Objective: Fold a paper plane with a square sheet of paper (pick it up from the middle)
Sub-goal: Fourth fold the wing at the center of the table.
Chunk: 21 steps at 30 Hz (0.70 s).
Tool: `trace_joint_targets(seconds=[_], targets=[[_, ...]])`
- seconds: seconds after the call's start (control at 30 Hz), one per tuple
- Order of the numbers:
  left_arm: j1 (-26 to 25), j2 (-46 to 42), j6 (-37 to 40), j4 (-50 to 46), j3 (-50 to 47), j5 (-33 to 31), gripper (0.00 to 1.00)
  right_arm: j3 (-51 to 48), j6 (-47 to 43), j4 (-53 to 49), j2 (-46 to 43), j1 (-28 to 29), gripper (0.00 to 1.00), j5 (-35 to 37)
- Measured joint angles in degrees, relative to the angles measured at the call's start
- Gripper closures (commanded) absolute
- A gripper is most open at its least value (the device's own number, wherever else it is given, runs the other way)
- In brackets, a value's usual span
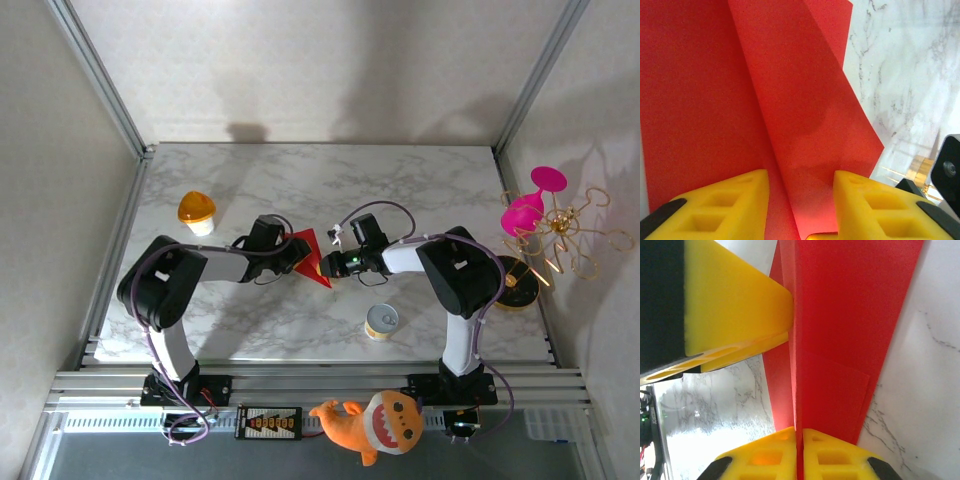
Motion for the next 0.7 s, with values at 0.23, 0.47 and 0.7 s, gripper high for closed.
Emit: trace_joint_targets(seconds=[0.23, 0.47, 0.7], targets=[[-0.6, 0.7, 0.2, -5.2, 2.9, -1.9, 0.62, -0.1, 1.3, 0.6, 0.3, -0.4, 0.90, -0.9], [-0.8, 0.9, 0.6, -6.4, 3.7, -2.2, 0.58, -0.5, 3.2, 1.8, 0.6, -0.9, 0.86, -1.6], [-1.0, 1.5, 2.1, -8.8, 5.5, -2.3, 0.57, -0.6, 4.0, 2.3, 0.6, -1.0, 0.83, -2.5]])
